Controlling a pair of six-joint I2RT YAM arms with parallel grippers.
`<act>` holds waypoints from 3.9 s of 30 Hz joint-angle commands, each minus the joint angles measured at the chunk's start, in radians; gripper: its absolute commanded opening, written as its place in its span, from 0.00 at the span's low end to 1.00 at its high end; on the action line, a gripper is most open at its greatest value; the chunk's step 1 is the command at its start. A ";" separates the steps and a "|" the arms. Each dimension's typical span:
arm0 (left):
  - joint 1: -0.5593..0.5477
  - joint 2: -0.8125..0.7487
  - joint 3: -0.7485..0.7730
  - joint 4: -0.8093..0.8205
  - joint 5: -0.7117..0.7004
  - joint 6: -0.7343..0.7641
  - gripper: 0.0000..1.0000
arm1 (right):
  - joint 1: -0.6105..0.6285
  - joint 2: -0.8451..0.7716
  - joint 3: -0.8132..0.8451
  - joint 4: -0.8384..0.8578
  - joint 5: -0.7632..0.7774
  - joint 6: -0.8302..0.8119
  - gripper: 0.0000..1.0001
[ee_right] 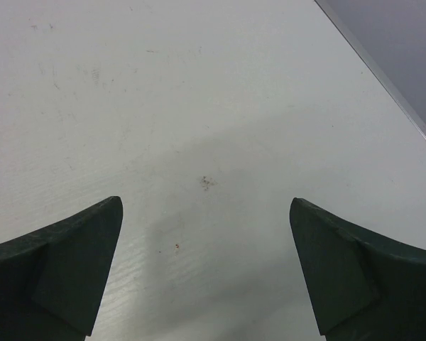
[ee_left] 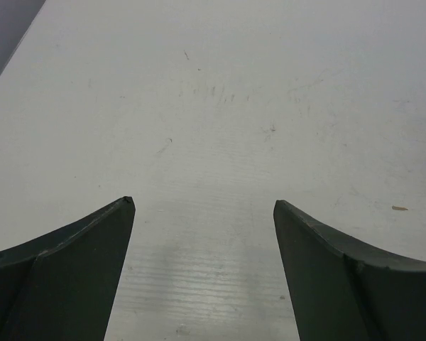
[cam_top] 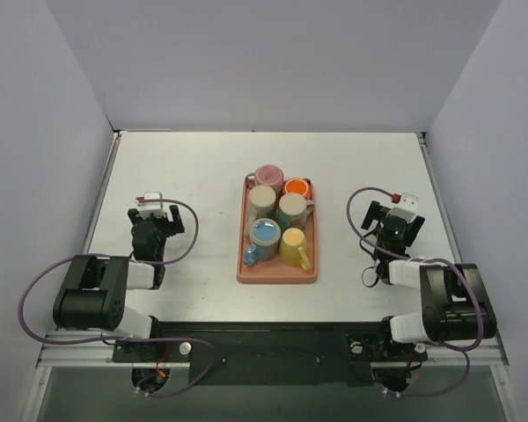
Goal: Turn the mug right side up
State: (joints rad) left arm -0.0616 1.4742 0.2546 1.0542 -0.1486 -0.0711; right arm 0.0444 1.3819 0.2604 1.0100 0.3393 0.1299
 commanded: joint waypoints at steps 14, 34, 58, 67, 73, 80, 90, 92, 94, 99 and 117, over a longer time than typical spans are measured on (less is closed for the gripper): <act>0.013 -0.113 0.083 -0.178 0.182 0.057 0.90 | 0.043 -0.214 0.181 -0.441 -0.077 -0.013 0.95; 0.014 -0.268 0.465 -0.964 0.440 0.108 0.90 | 0.682 -0.350 0.304 -0.944 -0.266 -0.047 0.76; 0.014 -0.269 0.495 -1.031 0.477 0.135 0.90 | 0.836 -0.213 0.336 -0.956 -0.069 0.004 0.00; 0.011 -0.279 0.612 -1.203 0.578 0.223 0.90 | 0.813 -0.427 0.442 -1.163 -0.078 0.155 0.00; -0.007 -0.299 0.716 -1.338 0.638 0.278 0.90 | 0.698 -0.498 0.480 -1.183 -0.203 0.307 0.00; -0.069 -0.315 0.818 -1.459 0.667 0.281 0.86 | 0.627 -0.515 0.591 -1.134 -0.367 0.425 0.00; -0.199 -0.368 1.018 -1.591 0.666 0.454 0.82 | 0.627 -0.373 0.767 -0.912 -0.465 0.714 0.00; -0.230 -0.382 1.051 -1.597 0.672 0.507 0.82 | 0.627 -0.330 0.783 -0.849 -0.483 0.775 0.00; -0.256 -0.391 1.074 -1.580 0.670 0.569 0.87 | 0.627 -0.288 0.804 -0.803 -0.497 0.827 0.00; -0.319 -0.416 1.092 -1.527 0.646 0.692 0.91 | 0.638 -0.195 0.876 -0.748 -0.525 0.931 0.00; -0.440 -0.439 0.897 -1.340 0.400 1.041 0.82 | 0.718 0.014 0.971 -0.614 -0.556 1.096 0.00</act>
State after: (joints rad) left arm -0.4938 1.0473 1.1503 -0.4015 0.3138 0.9287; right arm 0.7628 1.3998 1.1656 0.2153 -0.1841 1.1809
